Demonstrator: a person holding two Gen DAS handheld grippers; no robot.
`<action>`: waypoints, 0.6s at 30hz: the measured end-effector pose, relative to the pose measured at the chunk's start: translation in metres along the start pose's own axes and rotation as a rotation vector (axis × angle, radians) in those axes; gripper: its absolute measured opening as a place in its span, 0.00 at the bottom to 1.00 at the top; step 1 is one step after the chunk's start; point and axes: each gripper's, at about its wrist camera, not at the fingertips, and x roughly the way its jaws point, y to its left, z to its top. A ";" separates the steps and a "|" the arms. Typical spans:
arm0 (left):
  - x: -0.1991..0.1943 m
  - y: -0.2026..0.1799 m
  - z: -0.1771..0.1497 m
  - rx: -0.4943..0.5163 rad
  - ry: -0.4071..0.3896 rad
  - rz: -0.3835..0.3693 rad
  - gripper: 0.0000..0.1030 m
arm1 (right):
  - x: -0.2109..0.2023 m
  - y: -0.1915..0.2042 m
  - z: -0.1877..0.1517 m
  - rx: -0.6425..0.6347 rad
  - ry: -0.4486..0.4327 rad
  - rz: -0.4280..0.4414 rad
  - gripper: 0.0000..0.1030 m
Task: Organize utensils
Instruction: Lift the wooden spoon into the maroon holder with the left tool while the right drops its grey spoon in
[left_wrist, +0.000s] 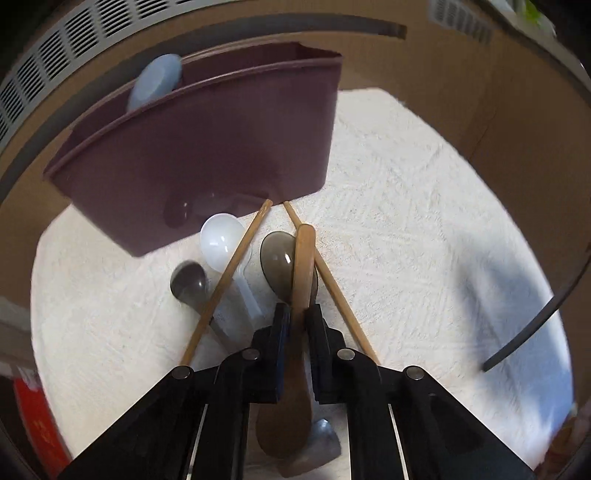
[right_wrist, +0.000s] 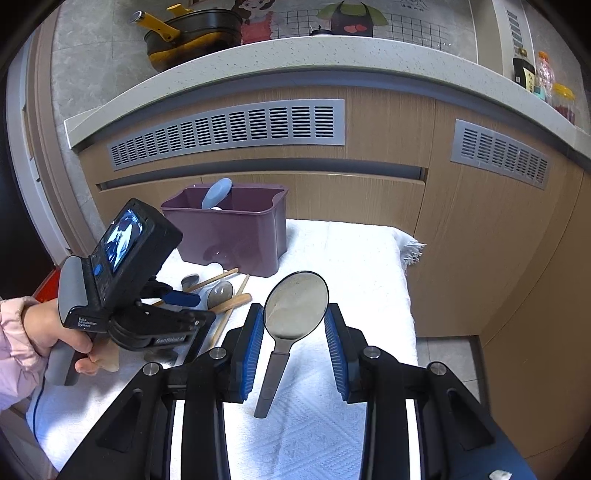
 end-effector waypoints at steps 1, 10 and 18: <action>-0.005 0.003 -0.006 -0.029 -0.026 -0.003 0.10 | 0.000 0.000 0.000 0.005 0.000 0.004 0.30; -0.075 0.027 -0.053 -0.209 -0.299 0.033 0.10 | -0.010 0.022 0.002 -0.036 -0.021 0.013 0.30; -0.143 0.020 -0.068 -0.201 -0.519 0.075 0.10 | -0.024 0.047 0.006 -0.084 -0.043 0.021 0.30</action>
